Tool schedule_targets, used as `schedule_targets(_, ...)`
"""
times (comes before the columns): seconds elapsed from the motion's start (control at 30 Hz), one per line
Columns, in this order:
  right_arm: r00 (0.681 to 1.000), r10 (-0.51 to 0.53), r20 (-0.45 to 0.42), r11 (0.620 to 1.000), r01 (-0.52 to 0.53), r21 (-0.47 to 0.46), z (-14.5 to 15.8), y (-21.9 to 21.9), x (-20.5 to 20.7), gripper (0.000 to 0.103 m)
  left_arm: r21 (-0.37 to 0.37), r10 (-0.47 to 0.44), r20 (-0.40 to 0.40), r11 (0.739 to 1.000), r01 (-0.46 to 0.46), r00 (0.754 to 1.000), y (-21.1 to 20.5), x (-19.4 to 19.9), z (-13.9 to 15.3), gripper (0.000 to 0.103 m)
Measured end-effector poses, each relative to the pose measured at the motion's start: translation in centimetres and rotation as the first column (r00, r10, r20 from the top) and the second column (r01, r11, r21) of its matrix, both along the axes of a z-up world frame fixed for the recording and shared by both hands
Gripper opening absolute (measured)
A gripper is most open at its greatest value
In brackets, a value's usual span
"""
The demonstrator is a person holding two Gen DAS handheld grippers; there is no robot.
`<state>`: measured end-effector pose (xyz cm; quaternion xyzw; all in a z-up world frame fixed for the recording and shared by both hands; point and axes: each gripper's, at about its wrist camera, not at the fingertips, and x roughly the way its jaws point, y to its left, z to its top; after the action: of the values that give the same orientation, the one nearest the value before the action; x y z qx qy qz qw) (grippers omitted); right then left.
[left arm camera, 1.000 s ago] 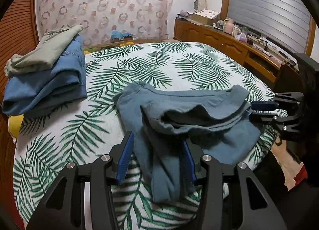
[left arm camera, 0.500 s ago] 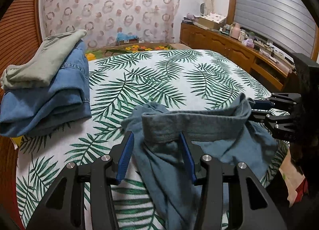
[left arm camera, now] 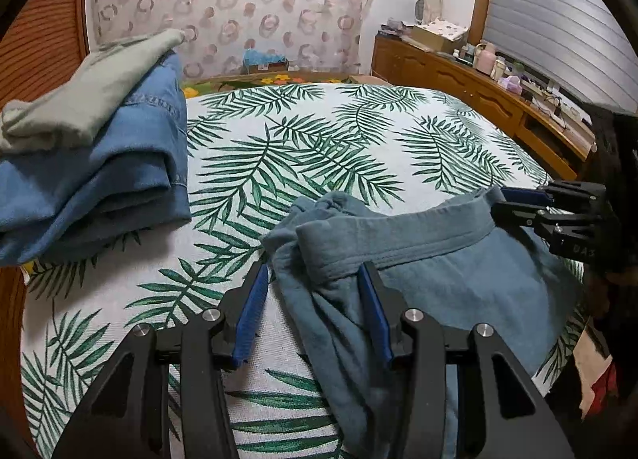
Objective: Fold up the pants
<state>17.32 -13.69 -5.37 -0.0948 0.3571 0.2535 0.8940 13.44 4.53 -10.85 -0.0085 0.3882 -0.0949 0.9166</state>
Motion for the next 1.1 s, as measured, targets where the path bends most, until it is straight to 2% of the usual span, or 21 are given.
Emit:
schedule_targets(0.1,1.000,0.002,-0.014,1.000,-0.002,0.027,-0.1,-0.6,0.2,0.033,-0.005,0.000,-0.006,1.000,0.000,1.000,0.1,0.2,-0.1,0.050)
schedule_targets(0.3,0.997,0.002,-0.073,0.994,0.006,0.106,-0.4,-2.0,1.0,0.039,-0.070,-0.010,-0.036,0.997,0.007,0.999,0.9,0.5,-0.6,0.052)
schedule_targets(0.63,0.999,-0.021,-0.048,0.997,0.024,0.071,-0.3,-1.5,0.5,0.043,-0.063,-0.012,-0.034,0.998,0.010,0.999,0.8,0.5,-0.6,0.052)
schedule_targets(0.77,0.999,-0.045,-0.011,0.997,0.046,0.061,0.5,-1.9,-1.2,0.043,-0.063,-0.012,-0.033,0.998,0.010,0.999,0.8,0.5,-0.6,0.052)
schedule_targets(1.1,1.000,-0.004,-0.003,0.999,0.004,0.042,0.7,-3.9,-7.9,0.043,-0.064,-0.011,-0.033,0.998,0.008,0.999,0.6,0.4,-0.6,0.052)
